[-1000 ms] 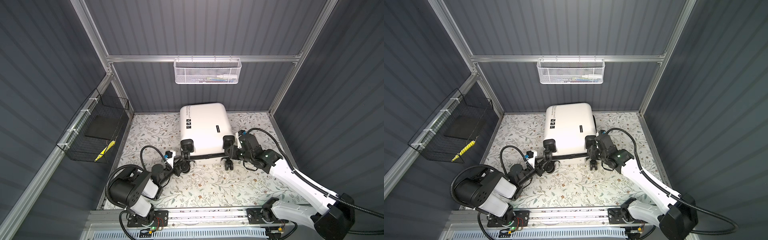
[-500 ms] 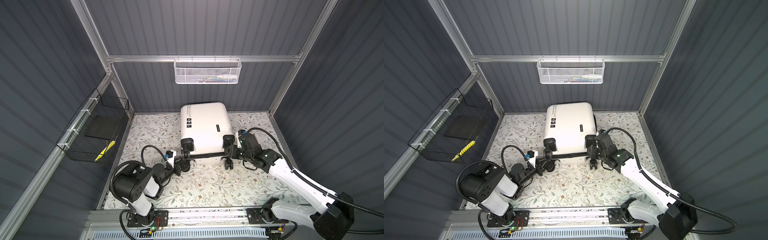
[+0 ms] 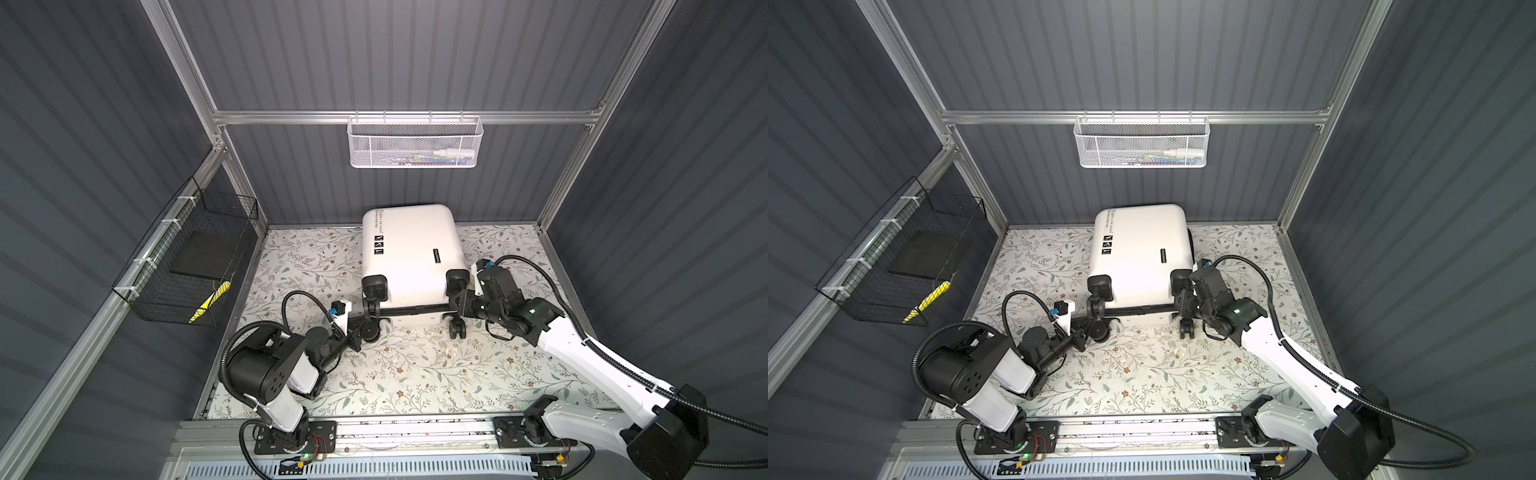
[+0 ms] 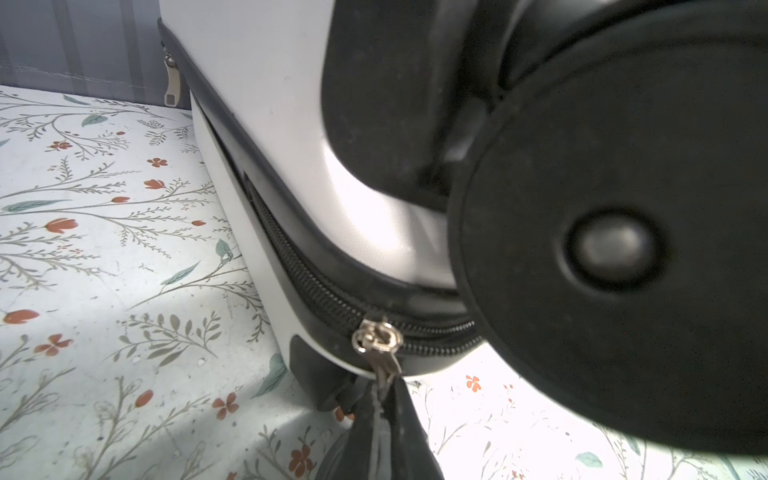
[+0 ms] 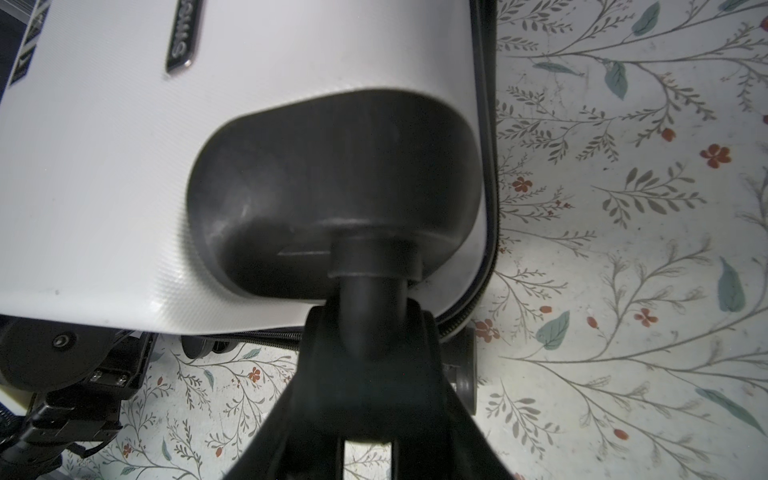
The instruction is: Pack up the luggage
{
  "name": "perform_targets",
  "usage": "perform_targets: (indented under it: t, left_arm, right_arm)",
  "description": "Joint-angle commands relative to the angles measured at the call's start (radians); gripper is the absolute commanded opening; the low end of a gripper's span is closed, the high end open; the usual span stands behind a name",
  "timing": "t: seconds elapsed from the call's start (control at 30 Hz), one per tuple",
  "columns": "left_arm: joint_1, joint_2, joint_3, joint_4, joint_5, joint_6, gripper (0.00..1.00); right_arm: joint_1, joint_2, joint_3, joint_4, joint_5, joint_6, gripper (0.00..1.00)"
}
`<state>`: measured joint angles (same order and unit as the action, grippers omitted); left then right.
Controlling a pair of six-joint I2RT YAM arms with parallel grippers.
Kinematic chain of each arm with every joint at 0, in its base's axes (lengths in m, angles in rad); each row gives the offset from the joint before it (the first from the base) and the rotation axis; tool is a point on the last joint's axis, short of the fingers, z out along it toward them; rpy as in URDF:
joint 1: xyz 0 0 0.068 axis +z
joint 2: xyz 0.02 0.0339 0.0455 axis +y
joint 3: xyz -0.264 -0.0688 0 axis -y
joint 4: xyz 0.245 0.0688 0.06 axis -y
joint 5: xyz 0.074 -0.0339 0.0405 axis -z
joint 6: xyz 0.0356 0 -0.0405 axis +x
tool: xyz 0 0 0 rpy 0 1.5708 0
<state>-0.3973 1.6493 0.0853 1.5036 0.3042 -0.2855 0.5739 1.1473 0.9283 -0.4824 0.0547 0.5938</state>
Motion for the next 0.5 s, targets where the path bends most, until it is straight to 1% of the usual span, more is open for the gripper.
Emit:
perform_targets:
  t: [0.0, 0.1, 0.2, 0.27, 0.37, 0.47]
  left_arm:
    - [0.009, -0.009, 0.02, 0.024, -0.038, -0.01, 0.1]
    - [0.009, 0.002, 0.026, 0.024, -0.042, -0.01, 0.14]
    - [0.009, 0.01, 0.033, 0.024, -0.05, -0.01, 0.25]
    - [0.009, 0.011, 0.037, 0.025, -0.054, -0.01, 0.28]
    - [0.009, 0.013, 0.04, 0.024, -0.055, -0.007, 0.3]
    - [0.009, 0.014, 0.042, 0.024, -0.049, -0.009, 0.26]
  right_arm:
    - [0.005, 0.008, -0.026, -0.071, -0.035, -0.014, 0.1]
    - [0.006, 0.006, -0.026, -0.074, -0.034, -0.017, 0.1]
    - [0.006, 0.004, -0.027, -0.073, -0.035, -0.015, 0.1]
    - [0.006, 0.005, -0.028, -0.07, -0.035, -0.013, 0.1]
    - [0.006, 0.006, -0.028, -0.071, -0.039, -0.015, 0.1]
    - [0.006, 0.005, -0.029, -0.067, -0.039, -0.014, 0.09]
